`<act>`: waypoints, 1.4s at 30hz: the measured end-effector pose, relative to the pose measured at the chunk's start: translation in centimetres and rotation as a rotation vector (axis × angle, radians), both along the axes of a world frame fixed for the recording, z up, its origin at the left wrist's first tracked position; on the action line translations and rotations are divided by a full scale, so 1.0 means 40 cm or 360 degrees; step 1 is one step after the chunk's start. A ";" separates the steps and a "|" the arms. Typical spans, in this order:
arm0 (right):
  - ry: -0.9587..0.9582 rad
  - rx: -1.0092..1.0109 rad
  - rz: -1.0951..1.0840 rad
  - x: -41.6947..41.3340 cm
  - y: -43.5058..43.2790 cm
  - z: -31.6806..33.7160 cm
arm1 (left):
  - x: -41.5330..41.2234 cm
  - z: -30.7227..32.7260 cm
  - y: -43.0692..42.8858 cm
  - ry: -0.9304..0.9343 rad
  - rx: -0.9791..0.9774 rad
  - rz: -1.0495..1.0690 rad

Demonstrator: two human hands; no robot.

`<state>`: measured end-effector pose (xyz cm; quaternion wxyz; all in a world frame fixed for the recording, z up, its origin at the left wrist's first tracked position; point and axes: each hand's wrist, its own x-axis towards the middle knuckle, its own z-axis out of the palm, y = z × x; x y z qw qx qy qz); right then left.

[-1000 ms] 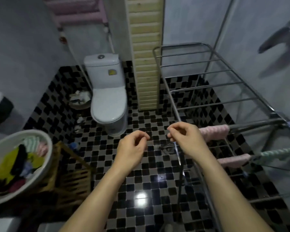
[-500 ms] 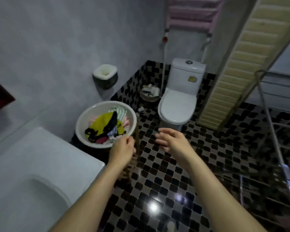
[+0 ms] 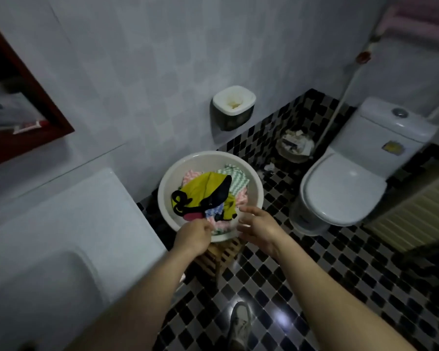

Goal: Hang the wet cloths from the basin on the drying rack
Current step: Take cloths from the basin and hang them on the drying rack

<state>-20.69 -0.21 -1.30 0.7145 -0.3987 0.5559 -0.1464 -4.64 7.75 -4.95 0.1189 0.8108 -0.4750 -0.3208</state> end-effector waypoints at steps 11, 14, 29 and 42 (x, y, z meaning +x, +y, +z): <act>0.0243 0.0005 0.0446 0.134 -0.216 -0.186 | 0.013 -0.171 -0.152 -0.0143 0.0253 0.0037; 0.0224 0.0271 0.0254 0.157 -0.242 -0.223 | 0.023 -0.178 -0.169 -0.0016 0.0223 0.0147; -0.0792 0.0538 -0.0237 0.139 -0.334 -0.023 | 0.090 0.022 -0.261 0.0814 -0.0442 0.0672; -0.0902 0.0561 -0.0522 0.119 -0.305 0.172 | 0.028 0.245 -0.228 0.0002 -0.1144 0.0064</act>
